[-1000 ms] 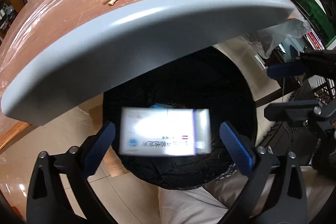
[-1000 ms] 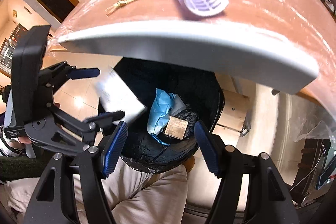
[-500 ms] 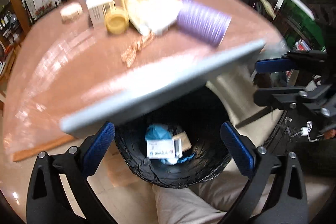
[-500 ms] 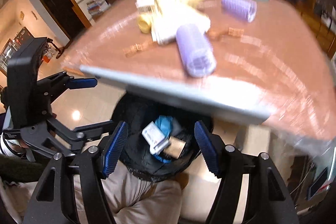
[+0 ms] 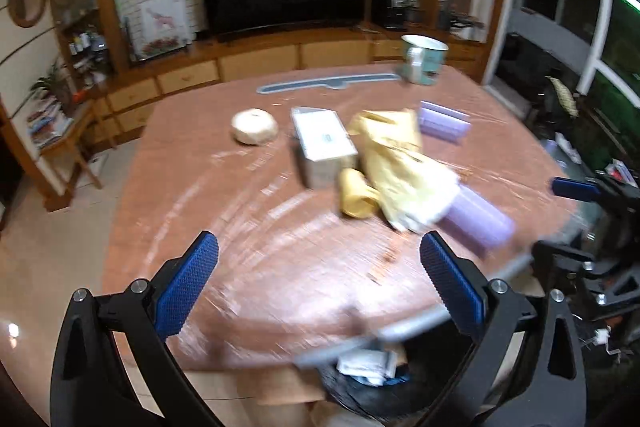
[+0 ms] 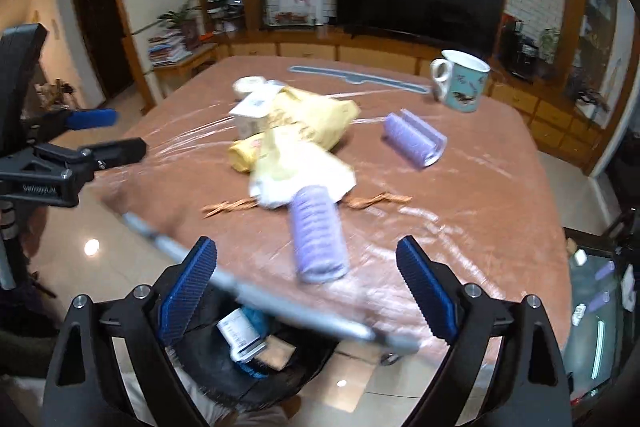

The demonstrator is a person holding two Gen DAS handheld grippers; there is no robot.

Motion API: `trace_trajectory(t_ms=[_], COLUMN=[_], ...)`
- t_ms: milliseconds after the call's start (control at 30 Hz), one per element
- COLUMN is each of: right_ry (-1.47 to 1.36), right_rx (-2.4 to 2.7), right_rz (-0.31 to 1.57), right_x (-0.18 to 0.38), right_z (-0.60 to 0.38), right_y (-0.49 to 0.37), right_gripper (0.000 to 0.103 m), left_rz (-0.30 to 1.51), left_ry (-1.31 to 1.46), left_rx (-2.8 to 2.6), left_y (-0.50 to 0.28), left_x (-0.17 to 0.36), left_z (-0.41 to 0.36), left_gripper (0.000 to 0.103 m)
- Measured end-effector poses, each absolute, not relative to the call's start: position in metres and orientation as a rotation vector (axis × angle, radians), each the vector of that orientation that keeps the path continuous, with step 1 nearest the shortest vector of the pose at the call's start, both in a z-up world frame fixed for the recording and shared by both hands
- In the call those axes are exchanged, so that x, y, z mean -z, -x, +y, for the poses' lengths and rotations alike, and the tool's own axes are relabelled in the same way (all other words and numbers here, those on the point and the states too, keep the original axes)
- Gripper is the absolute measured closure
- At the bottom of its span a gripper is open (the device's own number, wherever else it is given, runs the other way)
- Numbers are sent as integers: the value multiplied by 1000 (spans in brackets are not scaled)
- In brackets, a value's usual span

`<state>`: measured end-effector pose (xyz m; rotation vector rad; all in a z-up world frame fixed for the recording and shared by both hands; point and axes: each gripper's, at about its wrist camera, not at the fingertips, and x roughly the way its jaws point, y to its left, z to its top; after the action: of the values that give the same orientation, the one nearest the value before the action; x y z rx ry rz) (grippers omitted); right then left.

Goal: Collect trash
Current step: 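Move both tools to the table and grasp the lavender hair roller with the right tool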

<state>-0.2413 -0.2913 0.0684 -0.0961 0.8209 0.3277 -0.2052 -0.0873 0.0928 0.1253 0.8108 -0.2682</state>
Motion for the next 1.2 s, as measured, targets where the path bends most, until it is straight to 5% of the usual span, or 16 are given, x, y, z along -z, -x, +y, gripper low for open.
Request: trace_trajectory(t_ms=[567, 900, 1033, 1200], right_ry=[41, 22, 10, 24], right_rx=[-160, -236, -260, -276], right_rz=[922, 972, 1006, 1008], right_x=[-39, -18, -10, -11], right_z=[-355, -350, -349, -340], right_y=[80, 40, 28, 29], right_gripper=[14, 25, 39, 40], left_rz=[968, 1044, 1053, 1045], left_ry=[-122, -112, -71, -37], left_rx=[142, 159, 177, 252], left_y=[38, -11, -21, -24], left_x=[-50, -21, -16, -20], left_z=[-60, -66, -63, -62], left_gripper=[2, 16, 23, 26])
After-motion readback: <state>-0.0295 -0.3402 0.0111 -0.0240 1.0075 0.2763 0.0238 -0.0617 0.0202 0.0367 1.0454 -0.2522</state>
